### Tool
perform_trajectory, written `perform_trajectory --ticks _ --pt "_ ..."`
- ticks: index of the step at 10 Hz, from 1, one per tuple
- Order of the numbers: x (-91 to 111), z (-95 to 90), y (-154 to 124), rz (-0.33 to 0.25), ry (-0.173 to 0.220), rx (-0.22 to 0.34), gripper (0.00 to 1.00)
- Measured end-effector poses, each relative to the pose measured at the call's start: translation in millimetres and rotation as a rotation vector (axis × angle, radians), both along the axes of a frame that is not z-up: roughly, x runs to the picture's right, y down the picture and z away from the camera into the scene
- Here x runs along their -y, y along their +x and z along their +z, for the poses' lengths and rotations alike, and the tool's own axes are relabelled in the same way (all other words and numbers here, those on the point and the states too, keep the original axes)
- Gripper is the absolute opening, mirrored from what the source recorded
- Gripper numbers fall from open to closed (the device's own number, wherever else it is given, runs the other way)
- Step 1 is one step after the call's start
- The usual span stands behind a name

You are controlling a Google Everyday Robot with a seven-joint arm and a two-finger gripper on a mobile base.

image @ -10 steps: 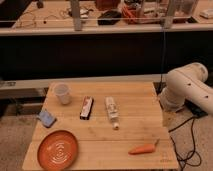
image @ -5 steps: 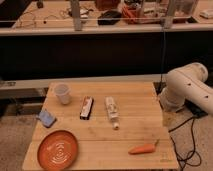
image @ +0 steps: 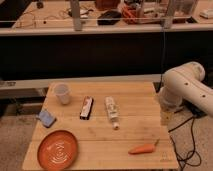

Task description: Pick up the ceramic cup

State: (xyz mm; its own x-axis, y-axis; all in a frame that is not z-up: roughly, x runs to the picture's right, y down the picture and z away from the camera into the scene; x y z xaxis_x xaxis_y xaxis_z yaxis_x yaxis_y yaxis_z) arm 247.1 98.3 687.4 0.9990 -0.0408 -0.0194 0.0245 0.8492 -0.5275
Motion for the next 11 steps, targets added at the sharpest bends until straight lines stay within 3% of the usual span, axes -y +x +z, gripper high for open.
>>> perform_trajectory --ticks 5,9,11 --pt "10.6 4.9 -15.1 -0.062 0.022 0.022 0.80" --pt "23.1 12.8 -58.0 -0.116 0.040 0.057 0.80" --pt "25.9 13.8 -64.7 -0.144 0.049 0.069 0.80"
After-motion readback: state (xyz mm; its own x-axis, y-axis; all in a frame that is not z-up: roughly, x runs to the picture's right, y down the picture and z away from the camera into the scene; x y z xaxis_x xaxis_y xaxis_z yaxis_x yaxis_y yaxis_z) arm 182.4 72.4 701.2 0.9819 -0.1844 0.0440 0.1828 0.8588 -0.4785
